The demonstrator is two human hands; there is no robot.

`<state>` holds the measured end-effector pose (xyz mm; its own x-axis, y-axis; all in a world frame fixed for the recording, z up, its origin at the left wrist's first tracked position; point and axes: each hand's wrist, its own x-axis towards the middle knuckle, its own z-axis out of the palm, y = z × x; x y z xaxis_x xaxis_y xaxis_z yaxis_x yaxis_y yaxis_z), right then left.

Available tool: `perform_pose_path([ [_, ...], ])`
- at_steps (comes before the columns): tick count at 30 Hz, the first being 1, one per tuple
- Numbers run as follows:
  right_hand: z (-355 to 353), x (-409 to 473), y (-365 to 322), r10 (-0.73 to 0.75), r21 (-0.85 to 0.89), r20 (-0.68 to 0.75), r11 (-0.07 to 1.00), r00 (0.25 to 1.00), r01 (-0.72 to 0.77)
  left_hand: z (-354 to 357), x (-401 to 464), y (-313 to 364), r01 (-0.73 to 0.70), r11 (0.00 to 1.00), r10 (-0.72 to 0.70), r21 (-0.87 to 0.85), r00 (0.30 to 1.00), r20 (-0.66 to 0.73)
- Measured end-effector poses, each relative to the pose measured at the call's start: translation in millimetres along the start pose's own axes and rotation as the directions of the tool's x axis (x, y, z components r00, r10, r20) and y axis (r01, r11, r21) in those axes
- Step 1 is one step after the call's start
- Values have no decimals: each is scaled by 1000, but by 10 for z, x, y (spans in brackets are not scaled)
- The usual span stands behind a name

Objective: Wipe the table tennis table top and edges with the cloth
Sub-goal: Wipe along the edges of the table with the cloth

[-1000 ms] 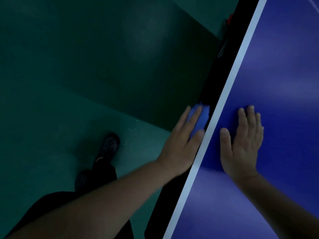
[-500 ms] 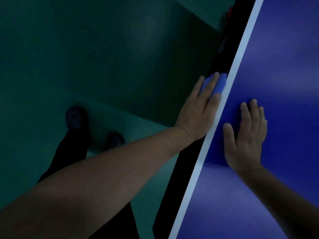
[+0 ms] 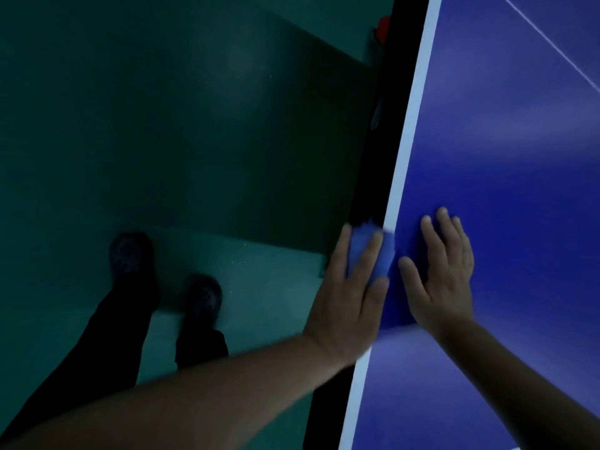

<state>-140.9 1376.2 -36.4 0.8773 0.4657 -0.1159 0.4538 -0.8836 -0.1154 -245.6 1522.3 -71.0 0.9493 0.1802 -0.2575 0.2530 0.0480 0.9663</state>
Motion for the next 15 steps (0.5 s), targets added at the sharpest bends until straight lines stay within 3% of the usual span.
perform_pose_path([
  [3,-91,220,8,-15,16,-46,1000,999,16,-112,824,102,-40,999,39,-7,996,-80],
  [6,-225,747,25,-43,14,-4,999,999,43,-200,1244,220,-44,998,39,-46,993,-114],
  [11,-260,1708,-57,158,6,54,987,986,-159,-64,436,-15,2,997,-4,-71,1000,-25],
  [15,-149,1796,-138,178,4,-4,984,984,-178,-10,127,-59,47,993,-47,-111,999,2],
])
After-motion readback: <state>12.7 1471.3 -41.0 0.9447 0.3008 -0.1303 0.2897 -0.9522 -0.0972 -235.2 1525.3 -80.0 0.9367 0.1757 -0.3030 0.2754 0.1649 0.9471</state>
